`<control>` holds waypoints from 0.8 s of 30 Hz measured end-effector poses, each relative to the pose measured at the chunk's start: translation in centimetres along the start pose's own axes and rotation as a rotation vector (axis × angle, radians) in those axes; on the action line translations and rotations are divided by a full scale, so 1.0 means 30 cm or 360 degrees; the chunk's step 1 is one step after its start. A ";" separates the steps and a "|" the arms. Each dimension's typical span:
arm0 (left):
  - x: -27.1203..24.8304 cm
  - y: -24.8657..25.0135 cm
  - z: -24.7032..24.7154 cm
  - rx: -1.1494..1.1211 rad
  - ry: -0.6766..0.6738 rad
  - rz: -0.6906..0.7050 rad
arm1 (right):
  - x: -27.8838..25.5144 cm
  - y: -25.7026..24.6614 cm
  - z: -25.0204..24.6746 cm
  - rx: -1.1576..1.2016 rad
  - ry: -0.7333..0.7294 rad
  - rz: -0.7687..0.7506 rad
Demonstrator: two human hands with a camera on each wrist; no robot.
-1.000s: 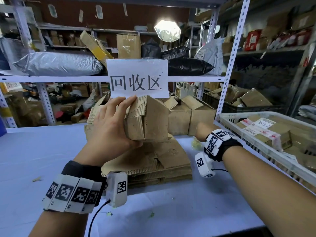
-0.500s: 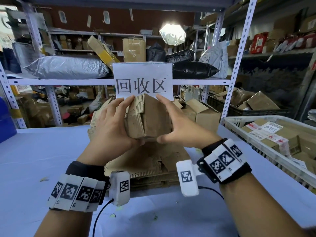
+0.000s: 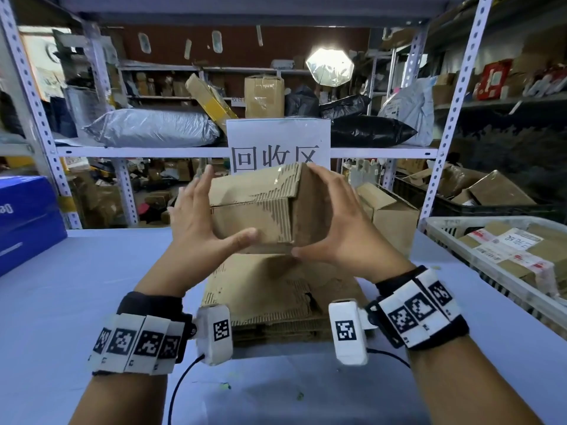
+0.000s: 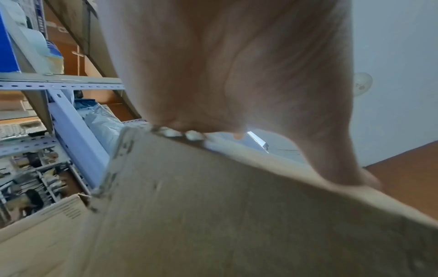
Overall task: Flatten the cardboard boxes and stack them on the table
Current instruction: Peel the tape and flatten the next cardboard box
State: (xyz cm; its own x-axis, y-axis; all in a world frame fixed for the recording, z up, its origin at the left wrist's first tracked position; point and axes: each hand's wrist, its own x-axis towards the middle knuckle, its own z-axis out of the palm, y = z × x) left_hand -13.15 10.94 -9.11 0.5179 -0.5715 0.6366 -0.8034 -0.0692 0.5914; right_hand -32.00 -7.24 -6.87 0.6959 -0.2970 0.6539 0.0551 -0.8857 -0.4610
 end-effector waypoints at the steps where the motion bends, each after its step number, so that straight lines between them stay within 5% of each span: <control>1: 0.003 -0.003 -0.008 -0.0155 0.0030 -0.0057 | 0.001 -0.001 -0.007 0.0001 0.0018 -0.0040; 8: 0.019 0.000 -0.029 -0.0769 0.0274 -0.0645 | -0.003 -0.001 -0.022 0.0272 -0.0013 -0.0082; 16: -0.010 0.037 -0.012 -0.1213 0.0117 -0.0415 | -0.009 0.012 -0.015 0.1066 -0.0002 0.0039; 24: -0.006 0.035 0.027 -0.1181 0.0299 -0.0361 | -0.018 0.015 0.008 0.1329 0.0124 0.0167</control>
State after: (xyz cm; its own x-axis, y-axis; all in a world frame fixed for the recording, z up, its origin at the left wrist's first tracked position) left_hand -14.33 10.30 -9.01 0.7392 -0.4566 0.4952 -0.3017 0.4329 0.8494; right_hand -32.18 -7.39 -7.57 0.6775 -0.4139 0.6081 0.5253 -0.3065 -0.7938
